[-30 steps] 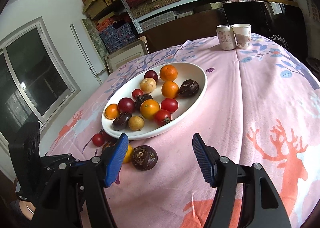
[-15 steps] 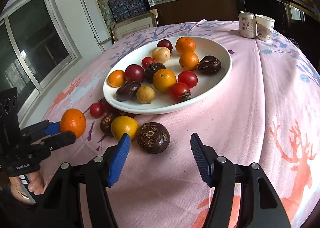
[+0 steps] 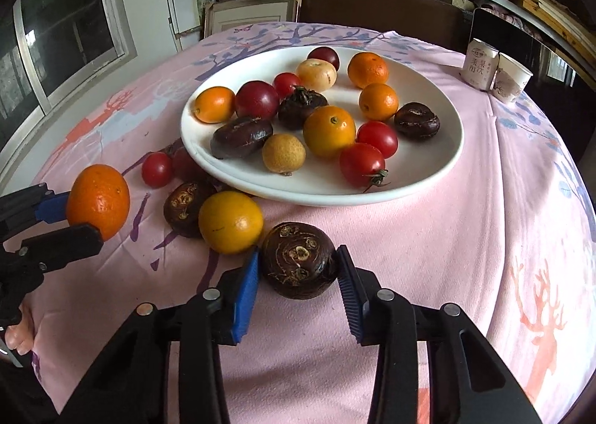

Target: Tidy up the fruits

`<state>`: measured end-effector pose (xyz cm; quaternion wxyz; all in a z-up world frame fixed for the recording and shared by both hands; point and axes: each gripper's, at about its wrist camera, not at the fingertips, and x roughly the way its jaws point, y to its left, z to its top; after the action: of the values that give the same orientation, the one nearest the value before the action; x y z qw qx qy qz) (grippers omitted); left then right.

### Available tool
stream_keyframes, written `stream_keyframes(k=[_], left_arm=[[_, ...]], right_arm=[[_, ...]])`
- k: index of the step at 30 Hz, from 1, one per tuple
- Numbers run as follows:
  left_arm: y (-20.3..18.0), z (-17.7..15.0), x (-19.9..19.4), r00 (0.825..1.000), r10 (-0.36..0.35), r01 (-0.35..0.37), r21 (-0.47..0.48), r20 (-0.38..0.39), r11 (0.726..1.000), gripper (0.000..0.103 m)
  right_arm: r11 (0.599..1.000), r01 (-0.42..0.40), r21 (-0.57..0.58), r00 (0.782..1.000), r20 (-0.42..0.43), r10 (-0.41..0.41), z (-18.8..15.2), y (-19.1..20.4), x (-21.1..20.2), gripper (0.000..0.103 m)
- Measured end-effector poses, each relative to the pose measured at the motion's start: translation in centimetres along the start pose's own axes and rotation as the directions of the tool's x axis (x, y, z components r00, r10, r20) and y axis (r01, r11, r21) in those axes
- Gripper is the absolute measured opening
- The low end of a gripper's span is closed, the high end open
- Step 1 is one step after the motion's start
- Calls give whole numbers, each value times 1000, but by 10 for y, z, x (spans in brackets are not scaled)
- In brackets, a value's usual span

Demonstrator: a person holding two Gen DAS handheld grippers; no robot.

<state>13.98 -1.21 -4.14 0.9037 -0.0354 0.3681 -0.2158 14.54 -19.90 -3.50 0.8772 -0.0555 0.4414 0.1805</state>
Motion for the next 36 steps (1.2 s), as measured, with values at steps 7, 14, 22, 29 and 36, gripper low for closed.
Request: stream_keyframes(k=[7,14,22,29,36], left_arm=[[3,12,-5,1000,-20,20,14,-2,1000,43],[16,90,24,1000,-2,2,22,13,1000,43],[46,134,95,994,67,-70,-33,-91,997,44],[45,109,63,998,63,-63,-5,-7,998,69],[30,55,21,996,86,-82,124,-30,989,70]], right_arm=[[996,-58,71,990,131,48,-9,-21,-48,41],[992,-60,112,981,189,38,62,-42,-55,41],[986,28,162,987,154,-53,116,-52,1,46],[990,37,138,974,218,-67,89,-40,-24,66],[998,-18,65,987,163,7,26,-12,-37,66]])
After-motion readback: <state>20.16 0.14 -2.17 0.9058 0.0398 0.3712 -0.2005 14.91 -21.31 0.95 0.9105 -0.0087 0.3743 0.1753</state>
